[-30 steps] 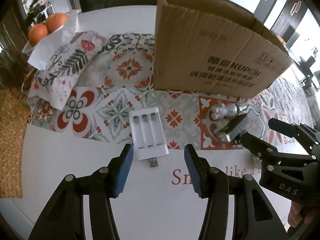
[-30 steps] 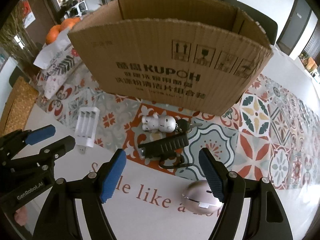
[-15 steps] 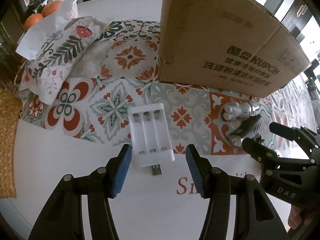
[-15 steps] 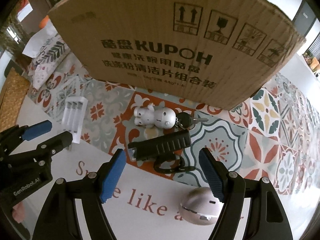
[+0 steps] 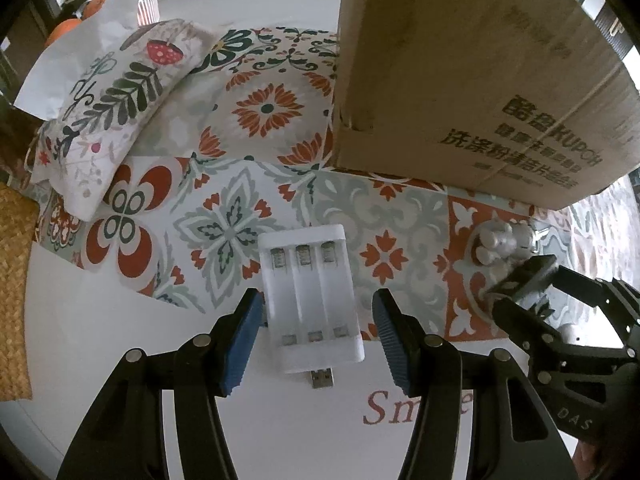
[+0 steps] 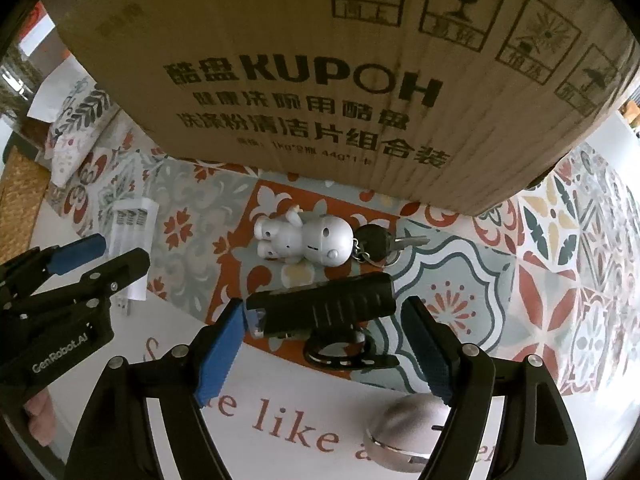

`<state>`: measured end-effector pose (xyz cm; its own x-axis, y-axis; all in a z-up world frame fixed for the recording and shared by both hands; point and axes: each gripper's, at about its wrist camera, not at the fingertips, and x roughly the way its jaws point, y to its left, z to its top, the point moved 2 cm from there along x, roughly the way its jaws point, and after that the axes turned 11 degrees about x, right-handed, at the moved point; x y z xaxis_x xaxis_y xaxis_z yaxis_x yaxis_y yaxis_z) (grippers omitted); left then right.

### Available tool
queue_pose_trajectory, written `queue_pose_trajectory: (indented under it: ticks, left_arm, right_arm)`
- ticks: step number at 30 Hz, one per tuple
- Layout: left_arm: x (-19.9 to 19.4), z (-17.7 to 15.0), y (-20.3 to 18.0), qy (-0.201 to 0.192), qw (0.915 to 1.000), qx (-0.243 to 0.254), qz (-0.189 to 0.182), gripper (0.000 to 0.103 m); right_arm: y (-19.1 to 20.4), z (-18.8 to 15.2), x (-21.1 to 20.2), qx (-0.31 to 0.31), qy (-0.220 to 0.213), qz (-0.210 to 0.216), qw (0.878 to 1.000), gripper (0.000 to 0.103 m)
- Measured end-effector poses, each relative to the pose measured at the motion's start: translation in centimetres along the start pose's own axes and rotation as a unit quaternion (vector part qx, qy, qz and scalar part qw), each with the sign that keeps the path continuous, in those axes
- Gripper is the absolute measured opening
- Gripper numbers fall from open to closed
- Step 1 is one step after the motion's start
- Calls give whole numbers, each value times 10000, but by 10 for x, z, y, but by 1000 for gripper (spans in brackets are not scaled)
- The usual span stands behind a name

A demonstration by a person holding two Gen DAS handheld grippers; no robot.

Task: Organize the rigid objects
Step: 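Move the left gripper to the white battery charger while the right gripper reaches the black flashlight, then close the left gripper on the battery charger while the right gripper grasps the flashlight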

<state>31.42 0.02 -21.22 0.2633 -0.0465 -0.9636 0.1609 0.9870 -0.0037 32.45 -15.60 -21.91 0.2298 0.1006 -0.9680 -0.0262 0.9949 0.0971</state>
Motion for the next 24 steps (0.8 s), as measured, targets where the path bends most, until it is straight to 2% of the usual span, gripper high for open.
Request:
queue_pose_trajectory:
  ticks: [11,13,15,19,24]
  left_arm:
    - [20,15,1,-51,9999,-126,30,57]
    - [21,15,1,-71,9999,-142,46,52]
    - [18,11,3,-87,9998,-126,83,48]
    - [17,9,3,-89,9999,-126,-56,48]
    - [8,0,-3,-195,9998,41,-18,48]
  right_arm:
    - [-5,-1,17,199,41,38,9998,79]
    - [-6,-2,17,238,41,39,9997,78]
    - [-8,-5,19,272,22,63,9996,76]
    - [-9,-10,20,324,-32,87,9994,73]
    - [-14,-19,15,418,-131,66,9990,73]
